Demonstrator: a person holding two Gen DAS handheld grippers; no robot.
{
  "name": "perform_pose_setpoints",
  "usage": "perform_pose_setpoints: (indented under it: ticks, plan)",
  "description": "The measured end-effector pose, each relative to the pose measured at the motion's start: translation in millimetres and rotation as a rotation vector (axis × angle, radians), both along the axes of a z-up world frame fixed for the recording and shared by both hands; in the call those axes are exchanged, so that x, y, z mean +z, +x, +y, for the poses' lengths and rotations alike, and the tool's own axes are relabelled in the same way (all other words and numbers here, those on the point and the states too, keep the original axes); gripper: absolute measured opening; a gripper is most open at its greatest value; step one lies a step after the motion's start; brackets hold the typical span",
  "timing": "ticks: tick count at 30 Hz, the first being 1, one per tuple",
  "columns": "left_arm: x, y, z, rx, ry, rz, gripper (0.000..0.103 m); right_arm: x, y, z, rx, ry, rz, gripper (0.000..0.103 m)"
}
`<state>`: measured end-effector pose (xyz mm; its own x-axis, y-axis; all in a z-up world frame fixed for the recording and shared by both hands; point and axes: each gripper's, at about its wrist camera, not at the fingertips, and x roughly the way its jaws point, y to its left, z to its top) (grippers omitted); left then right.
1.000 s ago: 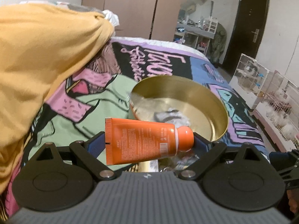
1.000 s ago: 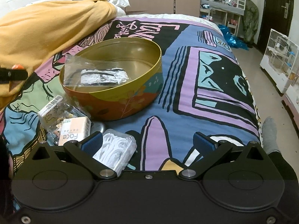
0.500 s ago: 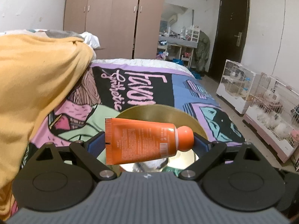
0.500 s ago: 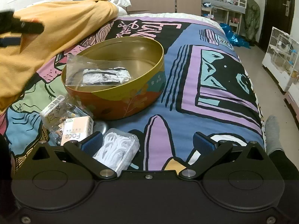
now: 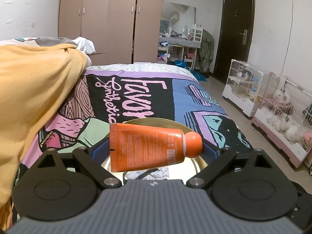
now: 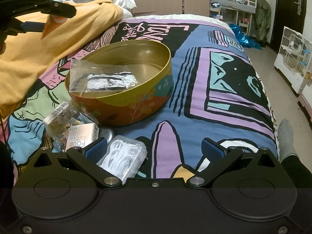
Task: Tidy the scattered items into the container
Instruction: 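Carry the held orange tube over the tin and open the left gripper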
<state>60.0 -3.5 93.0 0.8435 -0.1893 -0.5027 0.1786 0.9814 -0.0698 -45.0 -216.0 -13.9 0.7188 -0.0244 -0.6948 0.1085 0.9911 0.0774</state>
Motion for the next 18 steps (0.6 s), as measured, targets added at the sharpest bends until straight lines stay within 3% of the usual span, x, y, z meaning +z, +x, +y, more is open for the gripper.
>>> perform_pose_setpoints:
  ticks: [18]
  plan:
    - [-0.4,30.7,-25.9,-0.016,0.063,0.011,0.094,0.7,0.3,3.4,0.004,0.007,0.002,0.103]
